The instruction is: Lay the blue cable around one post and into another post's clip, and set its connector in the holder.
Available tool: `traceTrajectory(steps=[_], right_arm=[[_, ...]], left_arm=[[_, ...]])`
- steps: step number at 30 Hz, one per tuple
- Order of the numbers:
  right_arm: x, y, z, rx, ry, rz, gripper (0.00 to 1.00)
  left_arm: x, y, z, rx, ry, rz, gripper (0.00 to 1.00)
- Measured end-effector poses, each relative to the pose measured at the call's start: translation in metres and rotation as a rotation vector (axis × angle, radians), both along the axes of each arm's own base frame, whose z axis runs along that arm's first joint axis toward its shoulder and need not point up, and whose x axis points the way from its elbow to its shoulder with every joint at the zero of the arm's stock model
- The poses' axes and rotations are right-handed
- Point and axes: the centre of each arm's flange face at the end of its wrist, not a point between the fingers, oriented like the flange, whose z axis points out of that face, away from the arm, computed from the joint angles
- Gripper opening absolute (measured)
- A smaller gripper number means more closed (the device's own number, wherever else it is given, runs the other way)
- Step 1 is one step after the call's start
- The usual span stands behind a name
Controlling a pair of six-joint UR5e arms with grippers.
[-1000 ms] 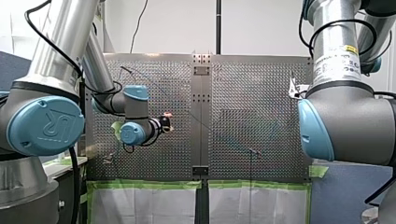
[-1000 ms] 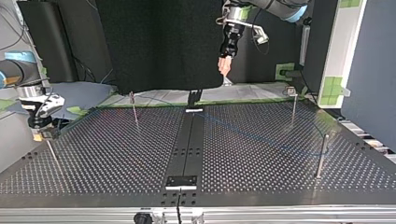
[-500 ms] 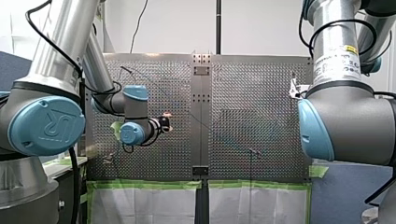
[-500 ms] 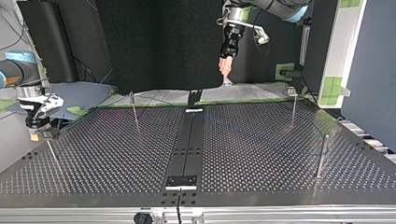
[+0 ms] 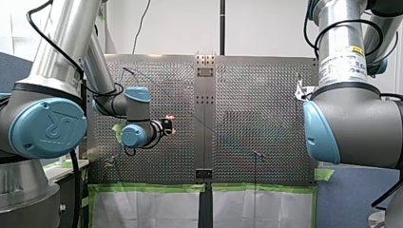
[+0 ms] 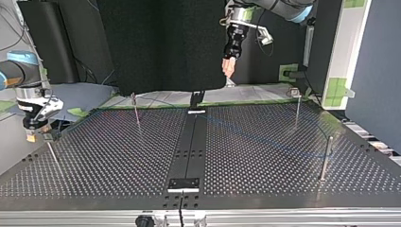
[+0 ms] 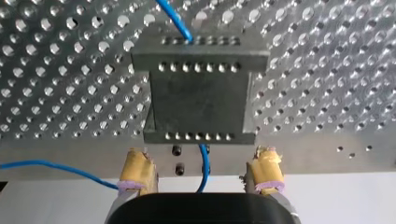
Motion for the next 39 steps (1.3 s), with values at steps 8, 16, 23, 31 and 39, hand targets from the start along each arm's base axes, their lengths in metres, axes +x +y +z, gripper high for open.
traceTrajectory(steps=[8, 16, 23, 31, 39], right_arm=[[-0.002, 0.0, -0.001, 0.004, -0.001, -0.022, 0.99], [-0.003, 0.0, -0.001, 0.007, 0.0, -0.046, 0.99], [-0.008, 0.0, -0.001, 0.01, 0.0, -0.093, 0.99], [-0.016, 0.002, -0.005, 0.014, -0.003, -0.162, 0.99], [-0.024, 0.009, -0.006, 0.003, -0.019, -0.237, 0.99]], left_arm=[[0.0, 0.0, 0.0, 0.0, 0.0, 0.0, 1.0], [0.001, 0.001, 0.0, 0.001, 0.001, 0.002, 1.0], [0.002, 0.002, 0.0, 0.001, 0.001, 0.003, 1.0], [0.003, 0.003, 0.0, 0.001, 0.001, 0.005, 1.0], [0.004, 0.004, 0.0, 0.001, 0.001, 0.007, 1.0]])
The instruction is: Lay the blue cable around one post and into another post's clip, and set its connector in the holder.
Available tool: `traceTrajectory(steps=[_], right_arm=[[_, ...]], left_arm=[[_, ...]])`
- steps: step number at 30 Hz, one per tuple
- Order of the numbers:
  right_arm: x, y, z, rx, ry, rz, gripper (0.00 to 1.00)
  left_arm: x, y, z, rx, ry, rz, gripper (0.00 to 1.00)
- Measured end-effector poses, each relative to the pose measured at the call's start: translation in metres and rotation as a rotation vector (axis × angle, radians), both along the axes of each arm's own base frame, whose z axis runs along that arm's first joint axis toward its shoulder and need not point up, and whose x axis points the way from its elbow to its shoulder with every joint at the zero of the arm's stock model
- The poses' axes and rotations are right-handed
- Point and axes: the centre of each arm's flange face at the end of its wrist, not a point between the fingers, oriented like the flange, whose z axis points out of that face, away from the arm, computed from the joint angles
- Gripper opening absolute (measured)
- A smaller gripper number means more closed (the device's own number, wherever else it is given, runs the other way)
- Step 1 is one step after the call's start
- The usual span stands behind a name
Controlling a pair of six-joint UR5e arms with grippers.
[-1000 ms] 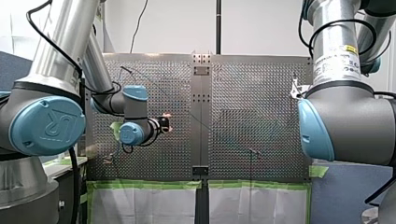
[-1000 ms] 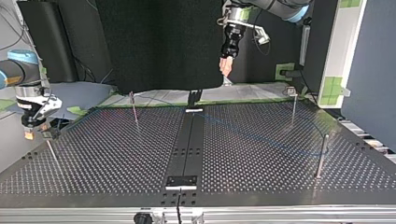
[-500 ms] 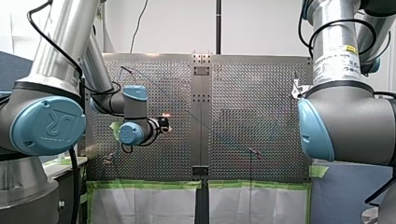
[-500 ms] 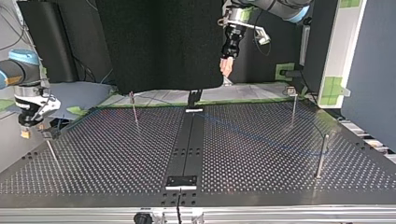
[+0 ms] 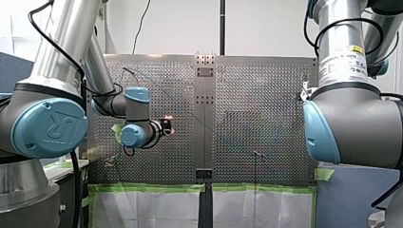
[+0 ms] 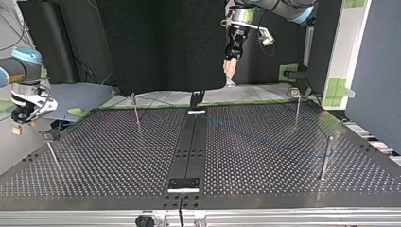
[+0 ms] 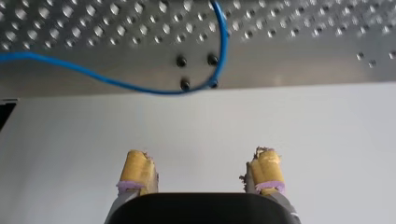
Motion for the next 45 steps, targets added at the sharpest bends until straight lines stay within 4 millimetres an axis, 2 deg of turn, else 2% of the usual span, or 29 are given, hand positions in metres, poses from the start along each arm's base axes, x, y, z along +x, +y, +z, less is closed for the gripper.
traceTrajectory(steps=[6, 10, 18, 26, 28, 35, 38, 45], right_arm=[[-0.007, 0.013, 0.013, -0.048, -0.041, -0.04, 0.99], [-0.003, 0.022, 0.022, -0.081, -0.071, -0.034, 0.99], [0.031, 0.046, 0.04, -0.141, -0.064, 0.033, 0.99], [0.071, 0.079, 0.056, -0.211, -0.002, 0.034, 0.99], [0.079, 0.084, 0.049, -0.209, 0.012, 0.032, 0.99], [0.114, 0.103, -0.012, -0.148, 0.077, 0.028, 0.99], [0.127, 0.108, -0.032, -0.125, 0.103, 0.027, 0.99], [0.159, 0.105, -0.051, -0.102, 0.161, 0.026, 0.99]], left_arm=[[0.001, 0.001, 0.0, 0.0, 0.0, 0.003, 1.0], [0.001, 0.002, 0.0, -0.001, 0.0, 0.004, 1.0], [0.003, 0.003, 0.0, -0.013, 0.0, 0.004, 1.0], [0.004, 0.004, 0.0, -0.015, 0.004, 0.006, 1.0], [0.005, 0.005, 0.0, -0.018, 0.004, 0.007, 1.0], [0.008, 0.008, 0.0, -0.036, 0.009, 0.018, 1.0], [0.01, 0.011, 0.0, -0.05, 0.012, 0.035, 1.0], [0.016, 0.02, 0.0, -0.061, 0.012, 0.077, 1.0]])
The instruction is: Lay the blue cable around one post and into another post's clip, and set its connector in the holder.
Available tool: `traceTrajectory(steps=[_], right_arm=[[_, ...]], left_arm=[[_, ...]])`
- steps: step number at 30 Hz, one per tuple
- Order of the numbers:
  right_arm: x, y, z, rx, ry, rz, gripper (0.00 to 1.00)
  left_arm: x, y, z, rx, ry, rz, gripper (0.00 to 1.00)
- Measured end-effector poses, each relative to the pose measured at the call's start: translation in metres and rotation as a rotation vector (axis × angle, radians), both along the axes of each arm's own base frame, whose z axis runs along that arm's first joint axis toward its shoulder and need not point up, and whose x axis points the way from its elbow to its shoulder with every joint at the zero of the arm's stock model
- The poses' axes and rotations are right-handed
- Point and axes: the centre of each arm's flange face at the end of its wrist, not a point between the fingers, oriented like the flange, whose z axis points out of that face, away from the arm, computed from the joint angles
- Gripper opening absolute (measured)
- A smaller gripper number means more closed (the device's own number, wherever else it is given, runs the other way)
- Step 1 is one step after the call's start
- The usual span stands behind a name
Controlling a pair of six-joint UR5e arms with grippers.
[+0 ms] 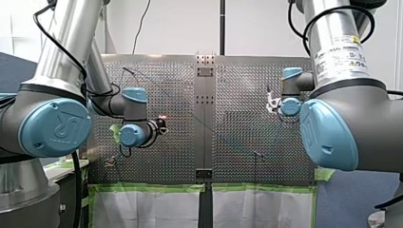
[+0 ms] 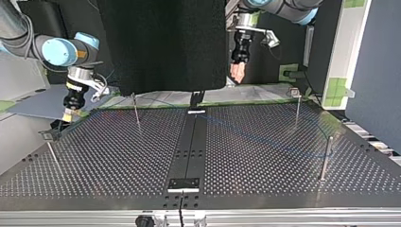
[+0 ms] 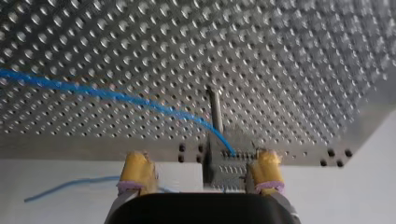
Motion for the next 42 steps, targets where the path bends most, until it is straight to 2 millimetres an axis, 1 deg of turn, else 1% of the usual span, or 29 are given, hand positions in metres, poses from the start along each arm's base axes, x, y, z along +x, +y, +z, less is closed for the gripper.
traceTrajectory(steps=[13, 17, 25, 37, 40, 42], right_arm=[[0.059, -0.002, -0.031, 0.078, 0.121, -0.006, 0.99], [0.08, 0.0, -0.042, 0.111, 0.169, -0.006, 0.99], [0.114, 0.007, -0.062, 0.163, 0.238, -0.004, 0.99], [0.173, 0.026, -0.097, 0.235, 0.198, -0.001, 0.99], [0.187, 0.035, -0.111, 0.248, 0.184, -0.001, 0.99], [0.194, 0.044, -0.123, 0.263, 0.178, -0.002, 0.99]], left_arm=[[0.004, 0.008, -0.003, 0.009, 0.024, 0.019, 1.0], [0.005, 0.01, -0.003, 0.009, 0.025, 0.019, 1.0], [0.007, 0.014, -0.003, 0.016, 0.028, 0.03, 1.0], [0.011, 0.019, -0.004, 0.02, 0.033, 0.039, 1.0], [0.012, 0.02, -0.004, 0.023, 0.036, 0.041, 1.0], [0.012, 0.021, -0.004, 0.024, 0.037, 0.04, 1.0]])
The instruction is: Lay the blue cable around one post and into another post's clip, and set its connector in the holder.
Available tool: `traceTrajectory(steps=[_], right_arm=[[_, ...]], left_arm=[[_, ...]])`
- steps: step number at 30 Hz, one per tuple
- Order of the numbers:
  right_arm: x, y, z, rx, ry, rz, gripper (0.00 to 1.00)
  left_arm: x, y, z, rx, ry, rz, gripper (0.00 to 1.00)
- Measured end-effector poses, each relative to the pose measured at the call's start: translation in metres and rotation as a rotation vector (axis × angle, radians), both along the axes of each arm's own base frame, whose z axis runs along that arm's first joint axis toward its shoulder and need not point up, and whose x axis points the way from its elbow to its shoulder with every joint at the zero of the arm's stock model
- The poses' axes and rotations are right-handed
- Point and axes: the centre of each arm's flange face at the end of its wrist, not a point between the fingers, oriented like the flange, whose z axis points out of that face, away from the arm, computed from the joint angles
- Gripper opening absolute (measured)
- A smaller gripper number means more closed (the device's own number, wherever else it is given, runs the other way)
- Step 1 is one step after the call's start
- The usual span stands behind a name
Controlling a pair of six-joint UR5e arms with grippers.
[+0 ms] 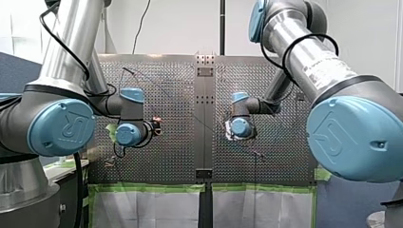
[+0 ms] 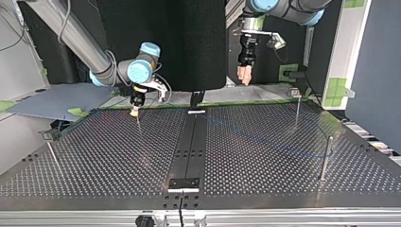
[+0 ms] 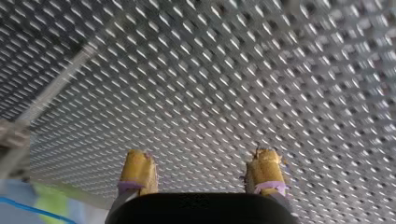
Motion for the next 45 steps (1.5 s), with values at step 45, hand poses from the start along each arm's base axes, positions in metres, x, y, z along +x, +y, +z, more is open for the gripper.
traceTrajectory(steps=[45], right_arm=[[0.053, 0.214, -0.077, 0.085, -0.076, 0.011, 0.99]], left_arm=[[0.004, 0.005, -0.002, 0.006, 0.019, -0.022, 1.0]])
